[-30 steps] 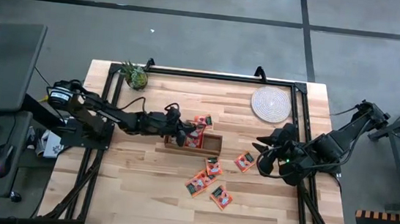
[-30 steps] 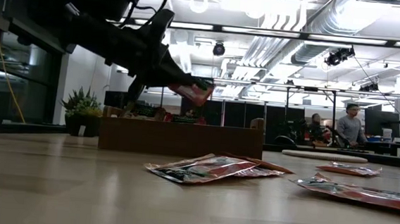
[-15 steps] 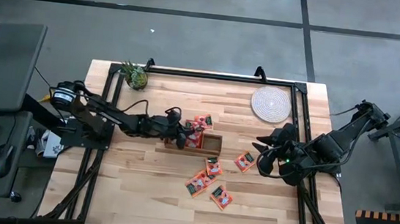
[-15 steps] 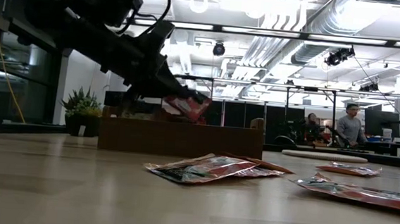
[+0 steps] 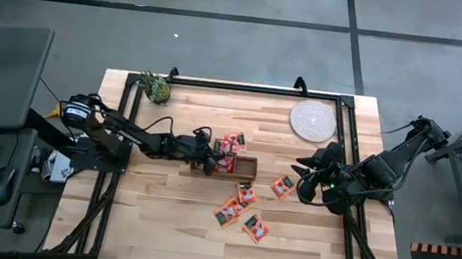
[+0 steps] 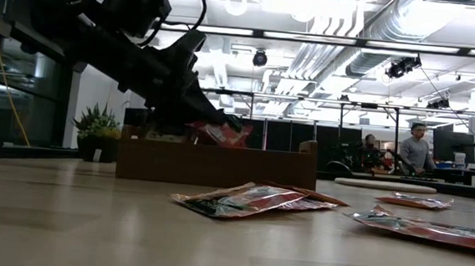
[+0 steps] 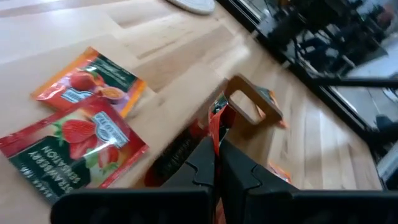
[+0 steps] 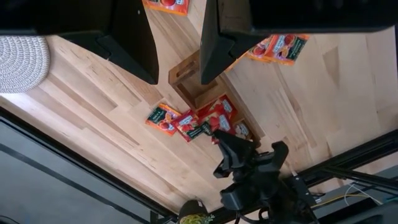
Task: Pick & Place Tea
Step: Put the red tea bag into the middle section of the brown wooden organizer
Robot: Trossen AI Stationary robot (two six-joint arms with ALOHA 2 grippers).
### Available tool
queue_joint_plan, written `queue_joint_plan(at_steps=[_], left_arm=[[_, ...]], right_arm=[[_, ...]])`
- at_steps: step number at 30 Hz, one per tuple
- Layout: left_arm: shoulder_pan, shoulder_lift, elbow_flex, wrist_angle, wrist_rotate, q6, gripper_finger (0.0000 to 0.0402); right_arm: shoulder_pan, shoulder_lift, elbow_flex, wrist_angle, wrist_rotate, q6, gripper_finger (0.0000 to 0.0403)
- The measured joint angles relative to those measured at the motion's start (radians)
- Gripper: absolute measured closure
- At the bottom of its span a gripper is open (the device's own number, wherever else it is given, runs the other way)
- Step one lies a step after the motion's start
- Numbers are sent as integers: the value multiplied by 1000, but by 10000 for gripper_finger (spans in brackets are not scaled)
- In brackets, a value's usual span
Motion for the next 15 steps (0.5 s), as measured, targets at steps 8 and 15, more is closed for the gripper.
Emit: queue_joint_plan(at_steps=[8,15], left_arm=[[0,0,0,2,42,43,381],[0,0,0,14,33,43,314]], right_arm=[[0,0,0,0,0,-4,289],[0,0,0,0,-1,-4,289]])
